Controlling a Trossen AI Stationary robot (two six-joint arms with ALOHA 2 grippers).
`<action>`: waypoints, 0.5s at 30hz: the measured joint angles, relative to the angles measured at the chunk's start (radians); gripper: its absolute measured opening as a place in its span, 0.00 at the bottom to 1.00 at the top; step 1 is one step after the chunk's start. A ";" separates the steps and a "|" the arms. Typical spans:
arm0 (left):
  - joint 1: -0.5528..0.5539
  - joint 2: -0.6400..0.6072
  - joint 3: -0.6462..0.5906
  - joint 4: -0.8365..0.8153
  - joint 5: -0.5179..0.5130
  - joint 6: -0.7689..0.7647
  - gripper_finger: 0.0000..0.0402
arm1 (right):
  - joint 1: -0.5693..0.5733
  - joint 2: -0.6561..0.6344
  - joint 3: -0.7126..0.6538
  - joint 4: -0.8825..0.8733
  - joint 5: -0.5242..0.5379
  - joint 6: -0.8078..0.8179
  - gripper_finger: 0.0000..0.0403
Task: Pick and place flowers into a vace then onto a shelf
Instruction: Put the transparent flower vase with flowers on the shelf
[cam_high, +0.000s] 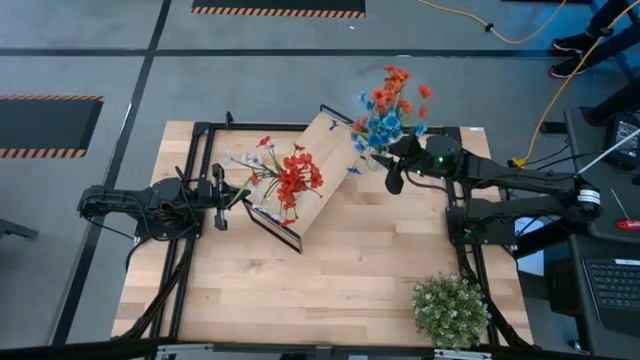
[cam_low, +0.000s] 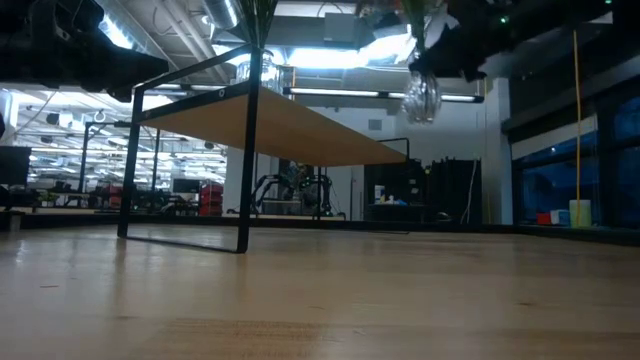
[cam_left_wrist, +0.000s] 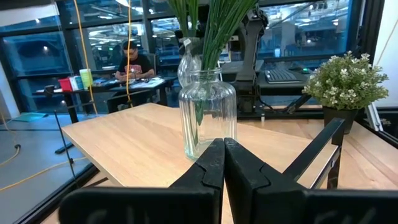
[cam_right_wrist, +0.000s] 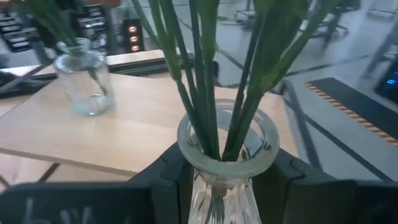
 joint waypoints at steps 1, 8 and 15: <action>0.000 0.000 0.000 0.000 0.000 0.000 0.01 | -0.002 0.017 0.014 0.002 -0.019 -0.010 0.29; 0.000 0.000 0.000 0.000 0.000 0.000 0.01 | -0.053 0.169 0.100 0.042 -0.127 -0.087 0.29; 0.000 0.000 0.000 0.000 0.000 0.000 0.01 | -0.121 0.309 0.172 0.168 -0.277 -0.109 0.29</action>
